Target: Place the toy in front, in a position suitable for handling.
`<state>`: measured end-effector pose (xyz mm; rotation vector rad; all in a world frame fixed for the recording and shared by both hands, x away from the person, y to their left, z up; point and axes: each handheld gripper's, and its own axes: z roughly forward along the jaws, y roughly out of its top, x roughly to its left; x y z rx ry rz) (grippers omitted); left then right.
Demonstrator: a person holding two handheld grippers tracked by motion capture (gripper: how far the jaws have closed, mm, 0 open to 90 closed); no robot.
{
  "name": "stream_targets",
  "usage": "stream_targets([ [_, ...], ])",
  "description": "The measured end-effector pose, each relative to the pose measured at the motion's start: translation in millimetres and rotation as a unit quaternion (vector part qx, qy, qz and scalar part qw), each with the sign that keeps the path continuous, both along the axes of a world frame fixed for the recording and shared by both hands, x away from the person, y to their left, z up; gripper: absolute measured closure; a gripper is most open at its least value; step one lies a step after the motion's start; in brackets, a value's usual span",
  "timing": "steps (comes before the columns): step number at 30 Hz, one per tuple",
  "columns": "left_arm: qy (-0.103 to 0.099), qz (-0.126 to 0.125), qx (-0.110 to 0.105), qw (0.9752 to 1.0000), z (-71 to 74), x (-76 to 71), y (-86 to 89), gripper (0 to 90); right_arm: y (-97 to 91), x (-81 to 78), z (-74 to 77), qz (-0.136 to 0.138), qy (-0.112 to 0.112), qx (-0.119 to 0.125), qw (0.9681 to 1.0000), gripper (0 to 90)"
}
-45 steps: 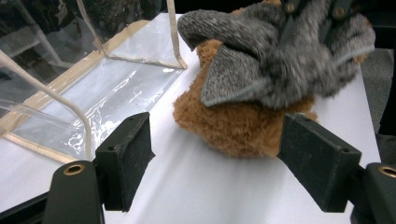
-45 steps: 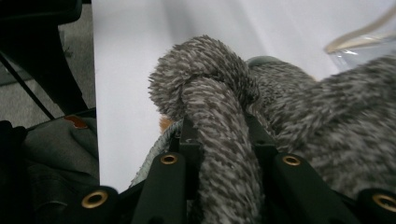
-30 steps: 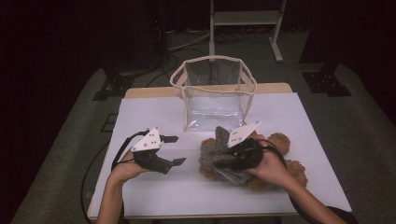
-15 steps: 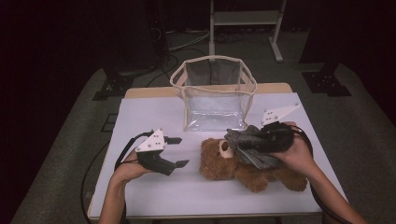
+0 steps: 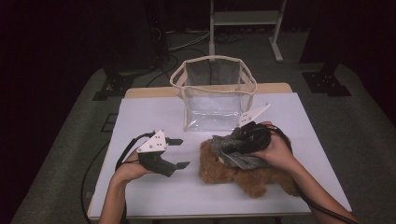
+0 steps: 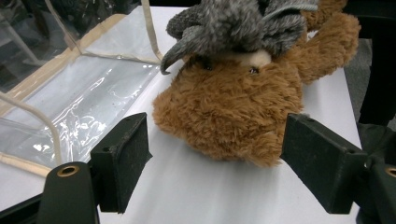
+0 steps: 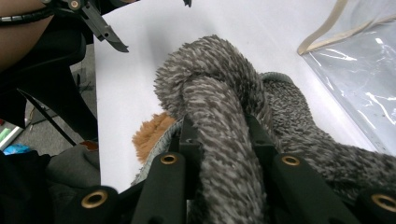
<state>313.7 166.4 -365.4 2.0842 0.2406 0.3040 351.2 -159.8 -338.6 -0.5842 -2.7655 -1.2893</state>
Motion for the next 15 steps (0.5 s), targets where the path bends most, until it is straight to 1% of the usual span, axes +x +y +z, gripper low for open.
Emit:
stream_targets([
  [2, -0.001, -0.003, 0.002, 1.0, 0.4, -1.0, -1.8, 22.6, -4.8, -0.4, 1.7, -0.007, -0.003, 0.003, 1.0, 73.2],
  [4, -0.002, -0.008, 0.003, 1.0, 0.9, -1.8, -3.2, 22.6, -11.3, 2.7, 3.2, -0.019, -0.007, 0.007, 0.9998, 73.2],
  [5, -0.002, -0.008, 0.003, 1.0, 0.8, -2.0, -3.5, 22.6, -16.8, 6.7, 4.0, -0.029, -0.007, 0.011, 0.9995, 73.2],
  [6, -0.002, -0.008, 0.003, 1.0, 0.8, -2.0, -3.5, 22.6, -16.8, 6.7, 4.0, -0.029, -0.007, 0.011, 0.9995, 73.2],
  [7, -0.001, -0.009, 0.005, 0.9999, 0.4, -1.6, -3.8, 22.5, -23.3, 12.8, 3.3, -0.045, -0.005, 0.01, 0.9989, 73.2],
  [8, 0.0, -0.009, 0.004, 0.9999, -0.2, -1.3, -4.2, 22.6, -25.2, 15.6, 1.7, -0.05, -0.002, 0.009, 0.9987, 73.2],
  [9, 0.002, -0.01, 0.004, 0.9999, -0.9, -1.0, -4.6, 22.6, -27.3, 19.1, -1.2, -0.055, 0.005, 0.007, 0.9985, 73.3],
  [11, 0.002, -0.01, 0.006, 0.9999, -1.8, -0.3, -5.1, 22.6, -27.7, 22.5, -9.5, -0.054, 0.022, 0.005, 0.9983, 73.5],
  [12, 0.002, -0.01, 0.006, 0.9999, -1.8, -0.3, -5.1, 22.6, -27.7, 22.5, -9.5, -0.054, 0.022, 0.005, 0.9983, 73.5],
  [13, 0.004, -0.009, 0.004, 0.9999, -3.0, 0.0, -6.5, 22.6, -24.8, 20.4, -14.5, -0.044, 0.028, 0.006, 0.9986, 73.7],
  [15, 0.004, -0.011, 0.002, 0.9999, -5.2, 0.4, -11.2, 22.8, -22.4, 16.3, -15.5, -0.038, 0.034, 0.008, 0.9987, 73.8],
])
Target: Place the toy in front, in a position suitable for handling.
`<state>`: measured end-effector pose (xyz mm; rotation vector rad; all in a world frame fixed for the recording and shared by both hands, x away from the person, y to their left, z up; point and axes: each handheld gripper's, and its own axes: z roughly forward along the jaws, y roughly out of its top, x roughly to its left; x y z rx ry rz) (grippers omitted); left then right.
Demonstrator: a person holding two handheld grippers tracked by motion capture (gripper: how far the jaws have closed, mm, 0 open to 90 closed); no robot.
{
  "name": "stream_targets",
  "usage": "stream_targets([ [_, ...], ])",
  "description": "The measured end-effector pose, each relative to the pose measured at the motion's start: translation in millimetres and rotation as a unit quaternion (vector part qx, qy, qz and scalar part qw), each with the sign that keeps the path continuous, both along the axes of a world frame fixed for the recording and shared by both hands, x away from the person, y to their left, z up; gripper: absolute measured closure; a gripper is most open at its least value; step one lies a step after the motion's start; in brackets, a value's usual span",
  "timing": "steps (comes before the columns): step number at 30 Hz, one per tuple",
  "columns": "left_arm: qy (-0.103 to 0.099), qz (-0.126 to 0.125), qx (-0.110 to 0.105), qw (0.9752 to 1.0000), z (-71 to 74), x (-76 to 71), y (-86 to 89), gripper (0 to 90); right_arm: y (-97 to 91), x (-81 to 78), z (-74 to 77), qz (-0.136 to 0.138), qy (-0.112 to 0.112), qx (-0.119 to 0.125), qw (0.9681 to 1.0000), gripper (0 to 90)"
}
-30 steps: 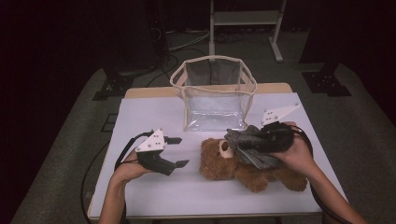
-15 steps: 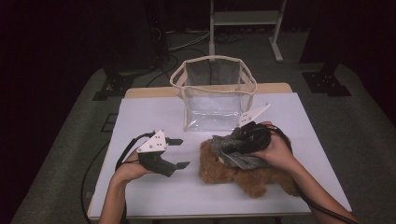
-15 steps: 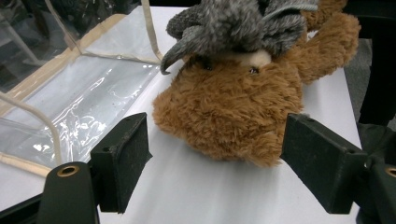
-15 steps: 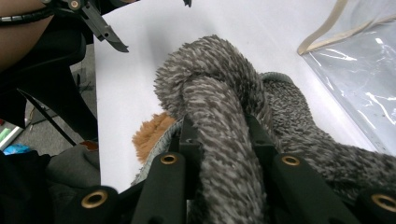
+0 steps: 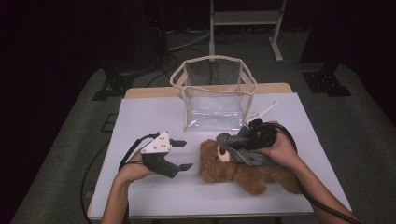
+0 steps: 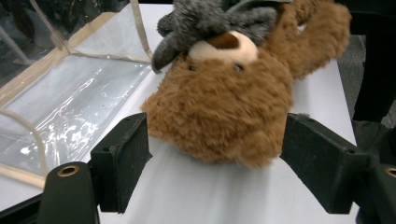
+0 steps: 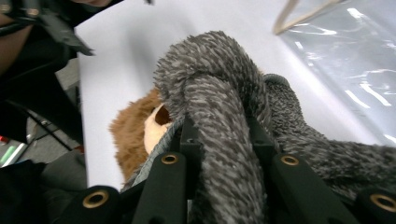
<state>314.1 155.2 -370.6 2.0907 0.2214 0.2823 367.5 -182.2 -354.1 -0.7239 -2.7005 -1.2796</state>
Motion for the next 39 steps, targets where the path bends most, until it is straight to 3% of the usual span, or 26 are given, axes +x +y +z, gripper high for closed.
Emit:
stream_targets([
  [9, -0.007, -0.043, 0.019, 0.9989, -22.1, -3.3, -52.9, 23.3, 2.3, -25.9, -4.2, 0.03, 0.008, 0.02, 0.9993, 73.8],
  [11, 0.003, -0.047, 0.028, 0.9985, -29.7, -2.8, -61.0, 23.5, 1.5, -29.5, -5.0, 0.035, 0.009, 0.022, 0.9991, 73.8],
  [14, -0.002, -0.049, 0.043, 0.9979, -37.7, -4.7, -66.6, 24.0, -5.4, -31.7, -1.2, 0.028, -0.003, 0.019, 0.9994, 73.8],
  [16, 0.005, -0.049, 0.039, 0.998, -37.6, -5.0, -66.7, 24.1, -11.5, -28.5, 2.1, 0.014, -0.013, 0.011, 0.9998, 73.8],
  [20, 0.006, -0.061, 0.042, 0.9972, -35.4, -5.6, -64.2, 24.5, -19.1, -17.0, 4.6, -0.01, -0.012, 0.009, 0.9998, 73.8],
  [26, -0.001, -0.053, 0.019, 0.9984, -29.5, -5.3, -62.8, 24.3, 3.0, -21.4, -7.2, 0.018, -0.004, -0.016, 0.9997, 73.8],
  [29, -0.002, -0.059, 0.016, 0.9981, -29.2, -6.8, -66.1, 24.0, 7.0, -27.4, -8.3, 0.032, 0.001, -0.01, 0.9994, 73.8],
  [34, -0.004, -0.069, 0.032, 0.9971, -31.9, -10.1, -70.4, 24.1, -7.0, -29.3, -5.0, 0.024, -0.003, -0.005, 0.9997, 73.7],
  [39, 0.003, -0.076, 0.034, 0.9966, -32.4, -9.9, -69.1, 24.1, -47.2, -33.7, 1.7, -0.012, -0.005, 0.01, 0.9999, 73.5],
])
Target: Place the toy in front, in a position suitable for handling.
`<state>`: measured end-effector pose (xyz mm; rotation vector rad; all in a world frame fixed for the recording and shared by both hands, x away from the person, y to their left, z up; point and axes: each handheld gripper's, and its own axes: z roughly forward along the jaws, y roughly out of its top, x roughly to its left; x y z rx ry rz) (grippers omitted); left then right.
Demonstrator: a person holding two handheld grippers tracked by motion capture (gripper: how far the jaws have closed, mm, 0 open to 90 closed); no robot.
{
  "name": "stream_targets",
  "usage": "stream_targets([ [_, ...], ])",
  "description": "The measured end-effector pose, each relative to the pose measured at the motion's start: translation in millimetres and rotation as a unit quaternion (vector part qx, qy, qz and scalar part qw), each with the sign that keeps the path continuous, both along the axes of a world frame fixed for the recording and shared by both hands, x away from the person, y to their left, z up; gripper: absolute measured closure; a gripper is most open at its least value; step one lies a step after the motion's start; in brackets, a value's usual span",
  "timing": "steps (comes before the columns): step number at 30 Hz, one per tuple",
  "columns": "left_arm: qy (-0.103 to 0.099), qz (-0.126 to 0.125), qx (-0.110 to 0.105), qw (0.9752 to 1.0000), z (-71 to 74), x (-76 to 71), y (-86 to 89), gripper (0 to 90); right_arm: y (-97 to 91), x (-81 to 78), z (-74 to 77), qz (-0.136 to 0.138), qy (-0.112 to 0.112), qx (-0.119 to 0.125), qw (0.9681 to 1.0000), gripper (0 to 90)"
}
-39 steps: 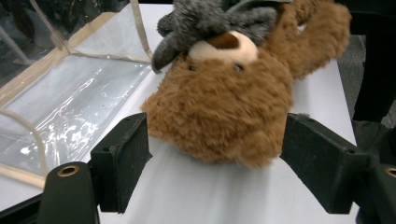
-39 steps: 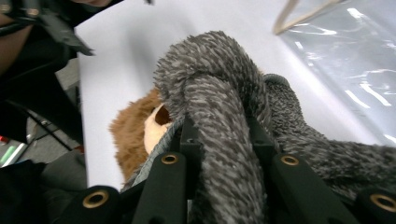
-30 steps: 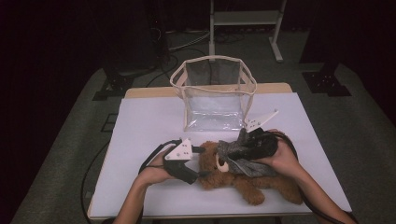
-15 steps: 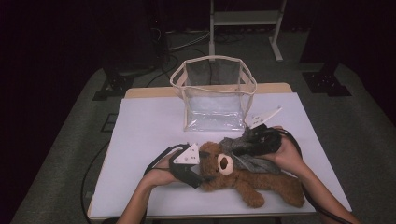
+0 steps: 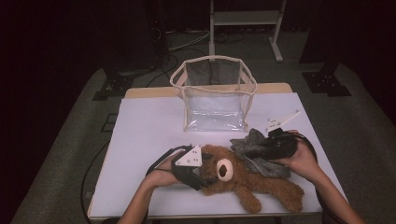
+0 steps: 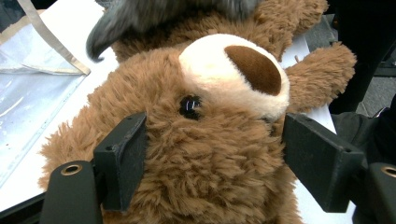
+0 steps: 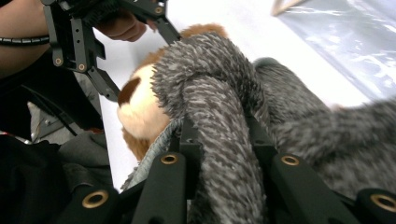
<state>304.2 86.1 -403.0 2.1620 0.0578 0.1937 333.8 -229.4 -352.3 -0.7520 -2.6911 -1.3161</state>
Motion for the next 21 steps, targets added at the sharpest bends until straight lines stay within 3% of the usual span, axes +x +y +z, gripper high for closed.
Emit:
stream_targets([
  [12, 0.005, -0.005, -0.001, 1.0, 0.9, -0.6, 0.8, 24.1, -62.6, -15.7, 14.8, -0.067, -0.016, 0.005, 0.9976, 73.4],
  [17, 0.004, -0.004, -0.002, 1.0, 1.2, 0.6, 1.7, 24.1, -55.6, -15.7, 0.4, -0.056, 0.001, -0.005, 0.9984, 73.1],
  [21, 0.019, 0.001, -0.019, 0.9996, 4.4, 3.2, 4.2, 20.6, -42.8, -15.5, -9.8, -0.045, 0.007, 0.013, 0.9989, 73.2],
])
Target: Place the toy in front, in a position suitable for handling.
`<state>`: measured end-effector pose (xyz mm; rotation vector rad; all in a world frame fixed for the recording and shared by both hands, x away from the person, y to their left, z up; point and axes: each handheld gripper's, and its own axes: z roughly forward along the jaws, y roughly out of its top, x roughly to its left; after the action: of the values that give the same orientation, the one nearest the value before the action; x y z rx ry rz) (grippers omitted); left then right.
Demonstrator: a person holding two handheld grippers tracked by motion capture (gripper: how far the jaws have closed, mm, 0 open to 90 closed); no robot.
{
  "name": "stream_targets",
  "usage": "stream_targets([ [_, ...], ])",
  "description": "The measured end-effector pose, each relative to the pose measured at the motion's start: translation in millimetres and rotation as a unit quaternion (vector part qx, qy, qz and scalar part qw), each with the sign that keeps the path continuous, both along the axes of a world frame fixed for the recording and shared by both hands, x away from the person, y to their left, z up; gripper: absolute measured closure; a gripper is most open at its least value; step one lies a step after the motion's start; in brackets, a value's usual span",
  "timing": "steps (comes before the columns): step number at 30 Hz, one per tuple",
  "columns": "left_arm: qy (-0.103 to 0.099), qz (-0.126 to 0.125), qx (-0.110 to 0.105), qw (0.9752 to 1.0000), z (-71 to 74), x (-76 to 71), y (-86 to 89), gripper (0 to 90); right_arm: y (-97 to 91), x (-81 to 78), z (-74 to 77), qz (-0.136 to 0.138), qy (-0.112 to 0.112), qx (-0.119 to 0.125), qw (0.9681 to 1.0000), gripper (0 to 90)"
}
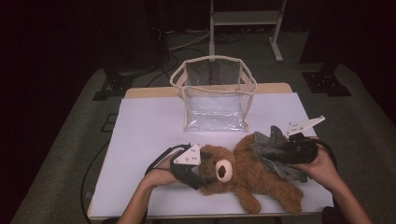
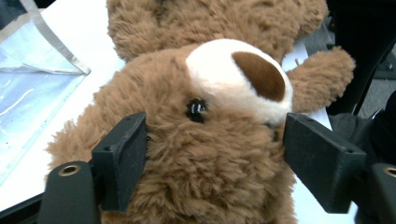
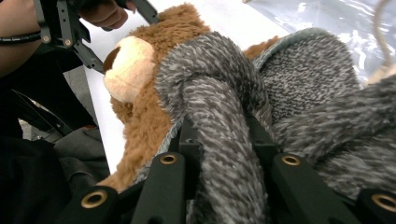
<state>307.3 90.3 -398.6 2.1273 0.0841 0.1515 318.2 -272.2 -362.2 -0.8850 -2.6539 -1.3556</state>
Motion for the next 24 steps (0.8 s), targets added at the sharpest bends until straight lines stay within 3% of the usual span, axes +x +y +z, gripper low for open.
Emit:
stream_targets([
  [4, 0.014, -0.011, -0.023, 0.9996, 3.9, 0.2, -2.5, 19.9, 15.1, -3.7, -4.2, 0.019, -0.002, 0.014, 0.9997, 73.4],
  [9, 0.005, -0.018, 0.003, 0.9998, 0.3, -2.8, -7.5, 20.5, 28.9, -7.5, -6.3, 0.039, -0.013, 0.017, 0.999, 73.2],
  [15, 0.003, -0.02, 0.008, 0.9998, 0.2, -3.7, -8.3, 21.0, 8.1, -0.7, 5.8, 0.004, -0.027, 0.026, 0.9993, 73.0],
  [20, 0.01, -0.02, -0.011, 0.9997, 7.6, -2.5, -3.9, 20.0, 12.3, -0.5, -7.5, 0.006, -0.013, 0.028, 0.9995, 73.0],
  [24, 0.008, -0.001, -0.026, 0.9996, 15.5, -1.9, -6.2, 14.1, 17.1, -12.9, -12.4, 0.01, -0.021, 0.026, 0.9994, 73.4],
])
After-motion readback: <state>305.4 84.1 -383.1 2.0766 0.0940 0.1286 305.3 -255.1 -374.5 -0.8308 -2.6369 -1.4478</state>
